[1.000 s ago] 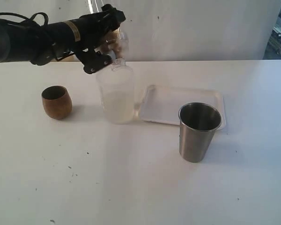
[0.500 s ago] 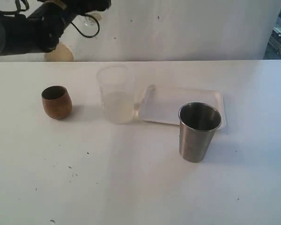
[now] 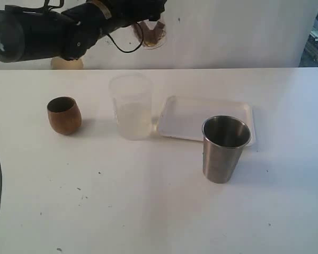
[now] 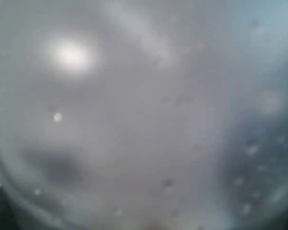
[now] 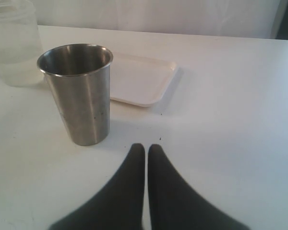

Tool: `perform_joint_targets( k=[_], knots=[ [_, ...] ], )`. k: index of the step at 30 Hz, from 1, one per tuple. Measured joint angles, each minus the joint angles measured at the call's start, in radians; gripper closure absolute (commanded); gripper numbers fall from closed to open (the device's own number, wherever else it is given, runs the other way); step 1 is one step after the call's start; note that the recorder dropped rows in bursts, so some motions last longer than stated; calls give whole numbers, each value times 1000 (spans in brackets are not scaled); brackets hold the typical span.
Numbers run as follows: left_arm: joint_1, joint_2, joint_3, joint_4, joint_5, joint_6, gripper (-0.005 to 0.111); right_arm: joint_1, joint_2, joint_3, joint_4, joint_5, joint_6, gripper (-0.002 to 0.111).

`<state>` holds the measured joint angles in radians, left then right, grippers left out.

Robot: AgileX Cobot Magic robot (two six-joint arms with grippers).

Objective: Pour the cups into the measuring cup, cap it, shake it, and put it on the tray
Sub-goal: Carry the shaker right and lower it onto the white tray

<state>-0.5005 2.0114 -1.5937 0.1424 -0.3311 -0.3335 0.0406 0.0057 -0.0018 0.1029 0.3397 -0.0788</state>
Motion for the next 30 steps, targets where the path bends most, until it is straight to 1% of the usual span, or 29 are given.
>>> perform_joint_targets(
  k=[4,9,11,12,15,16,18,21,24,30],
  knots=[
    [-7,2,0,0,-4,-8,107,0,0,0,0,0,0,106],
    [-18,36,-6,0,-35,-76,107,0,0,0,0,0,0,106],
    [-45,86,-6,34,-45,-82,107,0,0,0,0,0,0,106],
    [-66,129,-6,101,-75,-84,107,0,0,0,0,0,0,106],
    [-95,182,-19,169,-87,-88,107,0,0,0,0,0,0,106],
    [-102,196,-32,178,-85,-90,107,0,0,0,0,0,0,106],
    [-125,257,-104,201,-73,-105,107,0,0,0,0,0,0,106],
    [-141,307,-154,253,-67,-111,107,0,0,0,0,0,0,106],
    [-165,349,-171,309,-45,-113,107,0,0,0,0,0,0,106],
    [-174,378,-174,316,-29,-113,107,0,0,0,0,0,0,106]
  ],
)
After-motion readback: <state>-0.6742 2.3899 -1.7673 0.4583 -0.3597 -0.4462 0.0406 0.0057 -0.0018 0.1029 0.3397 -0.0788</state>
